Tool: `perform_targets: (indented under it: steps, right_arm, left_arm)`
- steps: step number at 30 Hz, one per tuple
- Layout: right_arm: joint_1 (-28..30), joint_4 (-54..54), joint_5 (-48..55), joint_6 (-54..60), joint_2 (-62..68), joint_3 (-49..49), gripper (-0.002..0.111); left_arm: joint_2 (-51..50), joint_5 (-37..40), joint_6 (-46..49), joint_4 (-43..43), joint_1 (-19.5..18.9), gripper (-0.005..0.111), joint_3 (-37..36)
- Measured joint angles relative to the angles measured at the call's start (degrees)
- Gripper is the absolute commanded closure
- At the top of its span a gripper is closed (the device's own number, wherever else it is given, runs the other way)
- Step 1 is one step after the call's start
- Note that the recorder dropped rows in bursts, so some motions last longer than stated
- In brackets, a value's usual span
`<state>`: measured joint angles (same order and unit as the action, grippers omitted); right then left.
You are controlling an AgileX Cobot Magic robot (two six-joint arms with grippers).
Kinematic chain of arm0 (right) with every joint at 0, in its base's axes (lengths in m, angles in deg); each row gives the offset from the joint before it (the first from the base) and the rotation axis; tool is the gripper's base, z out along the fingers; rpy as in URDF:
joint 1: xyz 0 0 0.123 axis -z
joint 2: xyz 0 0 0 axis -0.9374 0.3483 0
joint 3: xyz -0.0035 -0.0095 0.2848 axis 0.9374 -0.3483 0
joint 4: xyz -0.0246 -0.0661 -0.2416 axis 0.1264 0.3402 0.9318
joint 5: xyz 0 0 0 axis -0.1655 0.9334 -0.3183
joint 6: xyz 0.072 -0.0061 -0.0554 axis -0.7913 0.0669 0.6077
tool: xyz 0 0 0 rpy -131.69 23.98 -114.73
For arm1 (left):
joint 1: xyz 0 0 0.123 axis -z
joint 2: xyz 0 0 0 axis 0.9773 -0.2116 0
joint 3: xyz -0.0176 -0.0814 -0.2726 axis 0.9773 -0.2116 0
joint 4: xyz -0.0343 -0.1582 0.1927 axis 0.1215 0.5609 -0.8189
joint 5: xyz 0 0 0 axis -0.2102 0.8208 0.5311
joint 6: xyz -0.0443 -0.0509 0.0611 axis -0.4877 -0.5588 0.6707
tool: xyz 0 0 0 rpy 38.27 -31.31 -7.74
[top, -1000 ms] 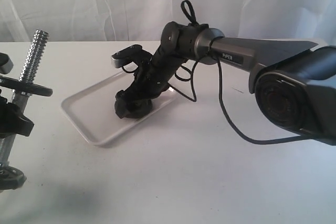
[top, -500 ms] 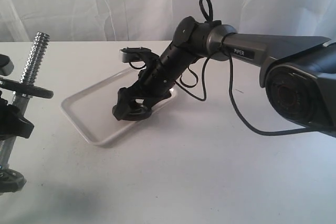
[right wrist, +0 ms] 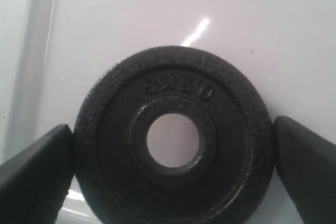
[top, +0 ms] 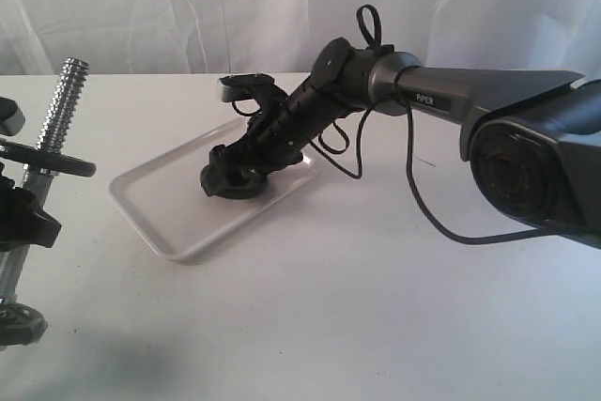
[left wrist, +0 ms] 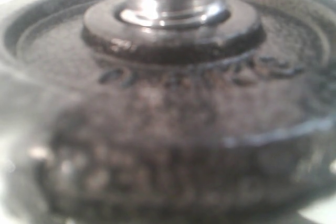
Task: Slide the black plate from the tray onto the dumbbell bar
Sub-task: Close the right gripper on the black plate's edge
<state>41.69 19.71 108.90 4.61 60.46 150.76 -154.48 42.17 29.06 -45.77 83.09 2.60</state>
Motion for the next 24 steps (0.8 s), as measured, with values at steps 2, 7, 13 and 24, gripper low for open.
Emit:
perform_targets:
  steps: [2,7,13,24]
  right_arm:
    - [0.0,0.1,-3.6,3.3,0.6,0.0,0.108]
    - [-1.2,7.1,-6.5,8.0,0.7,0.0,0.108]
    - [-3.0,14.5,-8.4,8.6,0.7,0.0,0.108]
    - [-3.4,18.2,-5.9,7.7,0.4,0.2,0.055]
  left_arm:
    - [0.0,0.0,0.0,0.0,0.0,0.107,0.0]
    - [0.0,0.0,0.0,0.0,0.0,0.107,0.0]
    - [0.0,0.0,0.0,0.0,0.0,0.107,0.0]
    - [0.0,0.0,0.0,0.0,0.0,0.107,0.0]
